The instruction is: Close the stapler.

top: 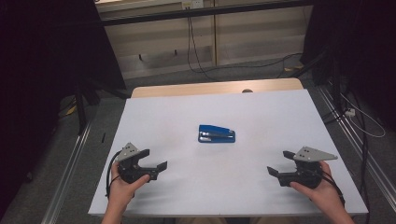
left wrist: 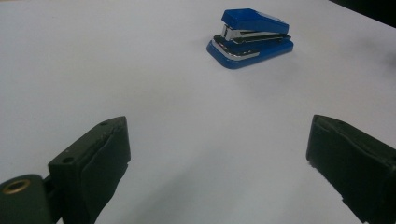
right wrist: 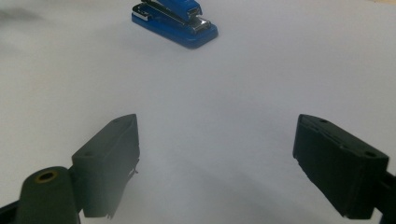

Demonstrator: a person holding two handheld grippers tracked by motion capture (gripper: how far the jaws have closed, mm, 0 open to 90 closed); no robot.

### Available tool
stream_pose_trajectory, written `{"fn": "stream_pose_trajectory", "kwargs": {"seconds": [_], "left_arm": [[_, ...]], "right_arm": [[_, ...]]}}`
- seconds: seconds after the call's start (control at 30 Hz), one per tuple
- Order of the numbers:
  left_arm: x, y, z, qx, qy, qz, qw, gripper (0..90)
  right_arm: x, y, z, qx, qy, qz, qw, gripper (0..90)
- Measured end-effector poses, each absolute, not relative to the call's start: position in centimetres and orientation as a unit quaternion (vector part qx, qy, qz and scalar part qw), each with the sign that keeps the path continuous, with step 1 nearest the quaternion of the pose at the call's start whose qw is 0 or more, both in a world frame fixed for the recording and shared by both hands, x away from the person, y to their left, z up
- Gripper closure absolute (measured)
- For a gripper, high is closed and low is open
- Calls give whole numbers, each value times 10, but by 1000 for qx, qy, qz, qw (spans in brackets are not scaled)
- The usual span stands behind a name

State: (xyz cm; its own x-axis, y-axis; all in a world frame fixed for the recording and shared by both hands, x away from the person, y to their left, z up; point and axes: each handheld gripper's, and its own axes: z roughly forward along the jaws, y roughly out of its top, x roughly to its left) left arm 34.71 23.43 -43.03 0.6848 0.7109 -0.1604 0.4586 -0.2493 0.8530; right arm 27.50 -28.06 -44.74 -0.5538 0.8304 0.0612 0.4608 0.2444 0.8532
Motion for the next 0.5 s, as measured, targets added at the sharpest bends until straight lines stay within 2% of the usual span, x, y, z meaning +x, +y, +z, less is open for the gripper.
{"fn": "stream_pose_trajectory", "kwargs": {"seconds": [0.5], "left_arm": [[344, 242, -431, 784, 380, 143, 470, 69]], "right_arm": [[274, -279, -449, 410, 770, 438, 215, 147]]}}
